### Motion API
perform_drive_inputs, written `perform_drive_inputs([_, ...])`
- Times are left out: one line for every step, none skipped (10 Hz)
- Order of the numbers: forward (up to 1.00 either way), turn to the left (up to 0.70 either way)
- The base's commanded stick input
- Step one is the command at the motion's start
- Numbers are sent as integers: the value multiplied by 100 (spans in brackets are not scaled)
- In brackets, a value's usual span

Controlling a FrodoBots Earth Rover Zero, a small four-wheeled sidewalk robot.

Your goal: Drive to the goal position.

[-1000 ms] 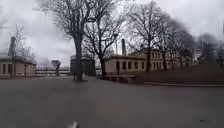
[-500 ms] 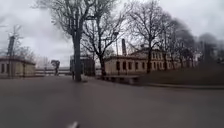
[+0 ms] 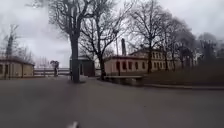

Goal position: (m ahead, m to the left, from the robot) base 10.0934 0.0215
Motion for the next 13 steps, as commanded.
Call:
perform_drive_inputs([100, 0])
perform_drive_inputs([100, 0])
perform_drive_inputs([100, 0])
perform_drive_inputs([100, 0])
perform_drive_inputs([100, 0])
perform_drive_inputs([100, 0])
perform_drive_inputs([100, 0])
perform_drive_inputs([100, 0])
perform_drive_inputs([100, 1])
perform_drive_inputs([100, 16])
perform_drive_inputs([100, 31])
perform_drive_inputs([100, 40])
perform_drive_inputs([100, 40])
